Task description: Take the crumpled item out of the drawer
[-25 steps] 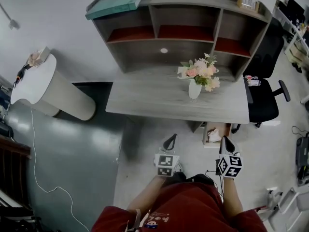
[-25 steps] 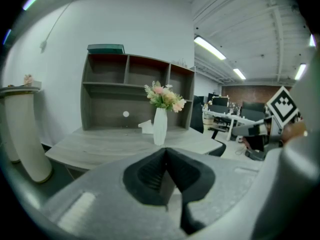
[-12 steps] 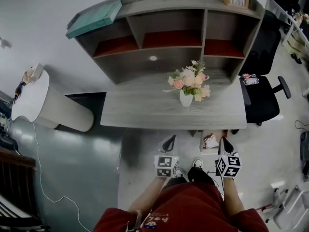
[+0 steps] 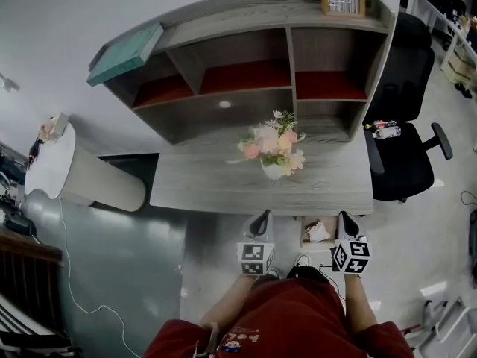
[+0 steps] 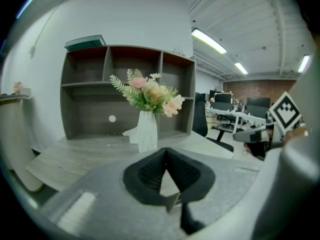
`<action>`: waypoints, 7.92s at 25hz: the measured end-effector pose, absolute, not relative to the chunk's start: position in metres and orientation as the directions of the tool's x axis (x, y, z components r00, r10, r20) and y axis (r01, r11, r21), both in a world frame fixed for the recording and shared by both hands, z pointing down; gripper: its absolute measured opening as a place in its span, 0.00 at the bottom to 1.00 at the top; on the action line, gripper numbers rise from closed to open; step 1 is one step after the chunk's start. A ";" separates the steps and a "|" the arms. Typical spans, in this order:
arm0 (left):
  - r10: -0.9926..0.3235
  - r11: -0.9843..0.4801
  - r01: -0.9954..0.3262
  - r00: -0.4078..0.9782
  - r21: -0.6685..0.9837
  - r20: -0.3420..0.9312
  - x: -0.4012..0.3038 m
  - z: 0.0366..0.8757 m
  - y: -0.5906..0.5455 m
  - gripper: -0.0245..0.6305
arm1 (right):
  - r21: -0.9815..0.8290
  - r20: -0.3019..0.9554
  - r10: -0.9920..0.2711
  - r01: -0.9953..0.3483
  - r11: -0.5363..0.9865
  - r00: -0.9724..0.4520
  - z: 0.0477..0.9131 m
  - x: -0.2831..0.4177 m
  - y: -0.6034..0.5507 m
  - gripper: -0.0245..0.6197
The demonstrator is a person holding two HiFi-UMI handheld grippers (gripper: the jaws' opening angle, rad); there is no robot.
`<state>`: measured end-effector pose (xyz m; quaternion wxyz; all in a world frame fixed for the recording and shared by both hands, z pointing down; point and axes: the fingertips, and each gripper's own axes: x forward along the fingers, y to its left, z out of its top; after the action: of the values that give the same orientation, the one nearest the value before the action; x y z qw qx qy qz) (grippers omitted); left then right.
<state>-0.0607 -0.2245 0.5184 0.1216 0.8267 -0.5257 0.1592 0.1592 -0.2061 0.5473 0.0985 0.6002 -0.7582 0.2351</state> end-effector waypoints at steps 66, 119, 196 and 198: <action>-0.673 -0.428 -0.893 0.417 0.139 0.611 -0.043 0.704 -0.211 0.04 | -0.242 0.874 -0.306 -0.884 0.400 -0.378 0.851 0.108 -0.179 0.31; -0.660 -0.474 -0.872 0.441 0.119 0.608 -0.034 0.699 -0.203 0.04 | -0.164 0.920 -0.265 -0.898 0.409 -0.288 0.853 0.118 -0.167 0.05; -0.815 -0.427 -0.903 0.401 0.032 0.418 -0.049 0.579 -0.193 0.04 | -0.101 0.546 -0.764 -0.933 0.347 -0.343 0.587 0.142 -0.200 0.05; -0.815 -0.427 -0.904 0.401 0.034 0.419 -0.049 0.579 -0.193 0.04 | -0.102 0.545 -0.764 -0.932 0.347 -0.344 0.587 0.142 -0.200 0.05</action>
<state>-0.0494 -0.1926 0.5794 0.1288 0.8269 -0.5196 0.1724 0.1422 -0.2003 0.5867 0.2067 0.5342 -0.7941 0.2032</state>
